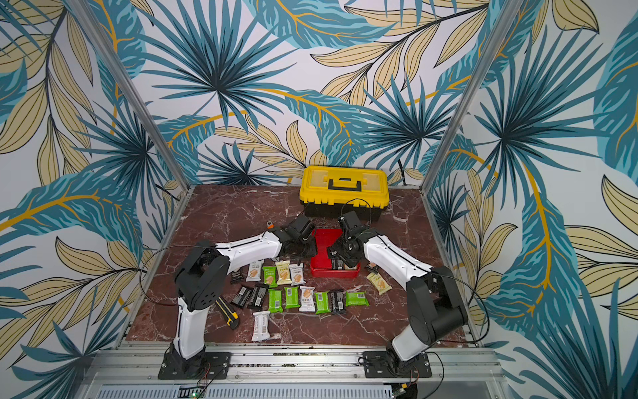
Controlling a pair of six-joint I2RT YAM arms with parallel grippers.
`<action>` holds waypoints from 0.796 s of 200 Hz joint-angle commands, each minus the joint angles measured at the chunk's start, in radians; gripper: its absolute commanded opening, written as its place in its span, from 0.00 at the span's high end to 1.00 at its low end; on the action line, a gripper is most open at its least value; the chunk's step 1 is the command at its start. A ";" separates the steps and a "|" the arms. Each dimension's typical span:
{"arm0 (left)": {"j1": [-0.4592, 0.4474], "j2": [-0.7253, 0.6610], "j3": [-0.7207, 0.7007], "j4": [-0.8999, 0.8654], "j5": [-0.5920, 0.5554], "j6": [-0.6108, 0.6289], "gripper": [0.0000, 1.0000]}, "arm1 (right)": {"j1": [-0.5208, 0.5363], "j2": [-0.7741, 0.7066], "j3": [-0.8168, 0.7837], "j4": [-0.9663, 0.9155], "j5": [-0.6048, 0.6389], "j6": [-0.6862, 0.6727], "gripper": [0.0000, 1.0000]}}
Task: Take the cookies out of the storage box
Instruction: Adjust the storage box at the center of the board.
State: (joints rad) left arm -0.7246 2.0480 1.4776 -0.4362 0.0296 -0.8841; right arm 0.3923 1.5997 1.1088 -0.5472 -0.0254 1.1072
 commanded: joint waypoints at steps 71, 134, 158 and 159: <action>0.008 -0.134 -0.104 0.101 -0.071 -0.001 0.53 | 0.009 0.179 0.119 -0.010 0.156 0.135 0.37; 0.023 -0.324 -0.232 0.203 -0.250 0.000 0.52 | 0.010 0.271 0.180 -0.010 0.185 0.162 0.36; 0.025 -0.369 -0.276 0.226 -0.299 -0.008 0.52 | 0.010 0.297 0.193 -0.013 0.204 0.170 0.36; 0.026 -0.370 -0.277 0.226 -0.302 -0.008 0.52 | 0.009 0.298 0.193 -0.013 0.205 0.170 0.36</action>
State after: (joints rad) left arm -0.7055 1.7195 1.2602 -0.2611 -0.1844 -0.8898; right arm 0.3985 1.8668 1.2854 -0.5434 0.1356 1.2522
